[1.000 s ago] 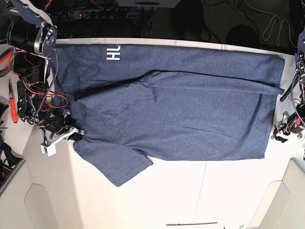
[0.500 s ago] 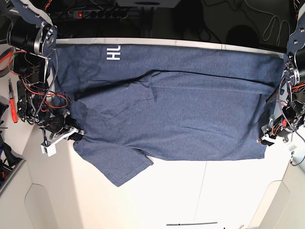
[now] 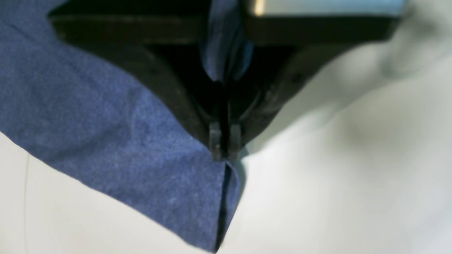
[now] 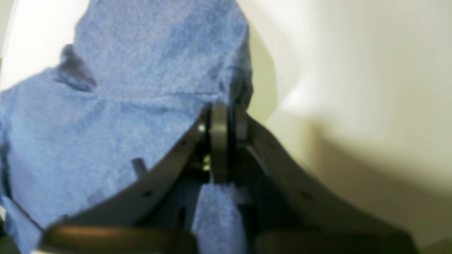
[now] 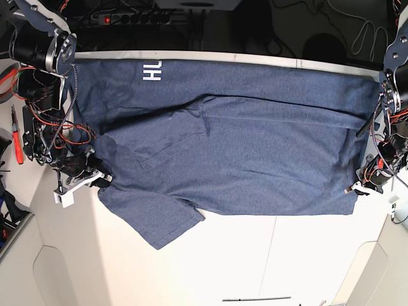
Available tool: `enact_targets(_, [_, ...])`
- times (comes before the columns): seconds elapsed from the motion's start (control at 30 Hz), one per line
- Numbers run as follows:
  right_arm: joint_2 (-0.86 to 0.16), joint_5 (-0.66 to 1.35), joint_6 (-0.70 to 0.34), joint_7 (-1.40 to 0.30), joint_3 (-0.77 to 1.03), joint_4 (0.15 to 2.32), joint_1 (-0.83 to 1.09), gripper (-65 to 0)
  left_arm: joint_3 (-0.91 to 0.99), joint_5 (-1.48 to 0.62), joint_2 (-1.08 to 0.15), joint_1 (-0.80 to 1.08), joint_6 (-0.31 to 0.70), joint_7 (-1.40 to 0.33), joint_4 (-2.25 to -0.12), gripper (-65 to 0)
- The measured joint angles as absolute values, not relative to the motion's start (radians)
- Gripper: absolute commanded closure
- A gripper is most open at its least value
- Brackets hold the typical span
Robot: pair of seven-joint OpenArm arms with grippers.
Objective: Layout the t-shirt on the table in an organized manner, then fold the t-shirt properly
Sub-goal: 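Fold the shirt lengthwise with both grippers toward the printed side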
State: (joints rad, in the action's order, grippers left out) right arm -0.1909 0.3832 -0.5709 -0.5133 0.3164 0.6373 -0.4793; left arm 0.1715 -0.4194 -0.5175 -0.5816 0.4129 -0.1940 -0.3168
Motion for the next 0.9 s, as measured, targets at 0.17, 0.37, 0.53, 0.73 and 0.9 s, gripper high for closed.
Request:
enact_targets(0.17, [-0.187, 0.419, -0.571, -0.585, 0.315, 0.784, -0.406, 0.0, 0.176, -0.551, -0.560, -0.527, 0.610, -0.236, -0.415, 0.0])
enact_targets(0.37, [-0.188, 0.437, -0.570, -0.649, 0.314, 1.146, -0.218, 0.0, 0.302, -0.741, -0.586, -0.354, 0.684, -0.401, -0.580, 0.0])
enact_targets(0.53, [-0.188, 0.474, -0.573, -0.739, 0.314, 1.407, -0.117, 0.0, 0.443, -0.883, -0.584, -0.226, 0.686, -0.551, -0.729, 0.0])
enact_targets(0.73, [-0.188, 0.477, -0.568, -0.814, 0.314, 1.523, -0.024, 0.0, 0.561, -0.973, -0.585, -0.072, 0.686, -0.734, -0.866, 0.0])
enact_targets(0.9, [-0.188, 0.480, -0.566, -0.858, 0.314, 1.524, 0.071, 0.0, 0.570, -1.031, -0.584, 0.057, 0.686, -0.772, -0.883, 0.0])
